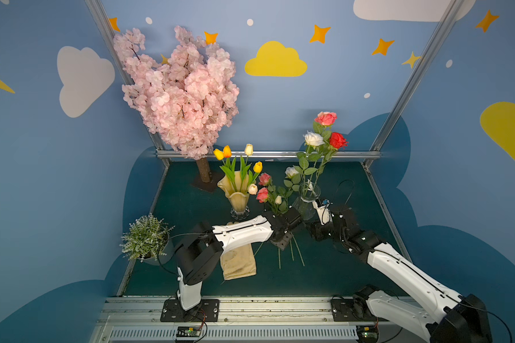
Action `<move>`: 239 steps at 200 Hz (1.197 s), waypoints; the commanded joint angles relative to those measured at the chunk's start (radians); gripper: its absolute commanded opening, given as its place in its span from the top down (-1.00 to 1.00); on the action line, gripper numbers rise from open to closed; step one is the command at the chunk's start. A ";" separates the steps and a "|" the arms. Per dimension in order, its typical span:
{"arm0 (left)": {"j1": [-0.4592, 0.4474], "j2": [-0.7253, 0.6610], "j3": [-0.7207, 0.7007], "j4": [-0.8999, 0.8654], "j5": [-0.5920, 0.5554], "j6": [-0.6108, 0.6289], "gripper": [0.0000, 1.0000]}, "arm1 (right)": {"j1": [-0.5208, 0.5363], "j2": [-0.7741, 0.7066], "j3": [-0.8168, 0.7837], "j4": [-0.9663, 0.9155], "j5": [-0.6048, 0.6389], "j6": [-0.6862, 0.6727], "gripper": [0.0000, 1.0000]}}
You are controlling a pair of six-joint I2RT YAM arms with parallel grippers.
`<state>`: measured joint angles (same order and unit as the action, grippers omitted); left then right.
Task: Arrange the flowers in different vases according to their variety
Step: Pick up the flower at the center of the board.
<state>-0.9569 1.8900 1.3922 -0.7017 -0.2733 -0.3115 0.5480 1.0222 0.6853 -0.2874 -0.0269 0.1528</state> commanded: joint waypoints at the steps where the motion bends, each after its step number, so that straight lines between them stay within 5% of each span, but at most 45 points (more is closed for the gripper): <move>1: 0.045 0.057 0.064 -0.086 0.070 0.056 -0.16 | -0.006 0.007 -0.007 0.025 -0.002 0.005 -0.13; 40: 0.106 0.132 0.120 -0.096 0.086 0.099 0.08 | -0.006 0.010 -0.007 0.021 0.008 -0.001 -0.11; 130: 0.165 0.226 0.143 -0.045 0.111 0.160 0.25 | -0.006 0.029 -0.007 0.028 -0.001 0.004 -0.09; 161: 0.168 0.250 0.167 -0.048 0.109 0.176 0.56 | -0.006 0.026 -0.007 0.031 -0.001 0.004 -0.08; 194: 0.162 0.231 0.180 -0.068 0.100 0.177 0.94 | -0.006 0.024 -0.033 0.034 -0.001 0.004 -0.08; 239: 0.119 0.127 0.177 -0.074 0.031 0.172 0.95 | -0.006 0.026 -0.035 0.039 -0.004 0.004 -0.07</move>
<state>-0.8089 2.1052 1.5555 -0.7536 -0.2001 -0.1417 0.5446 1.0485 0.6533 -0.2661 -0.0273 0.1528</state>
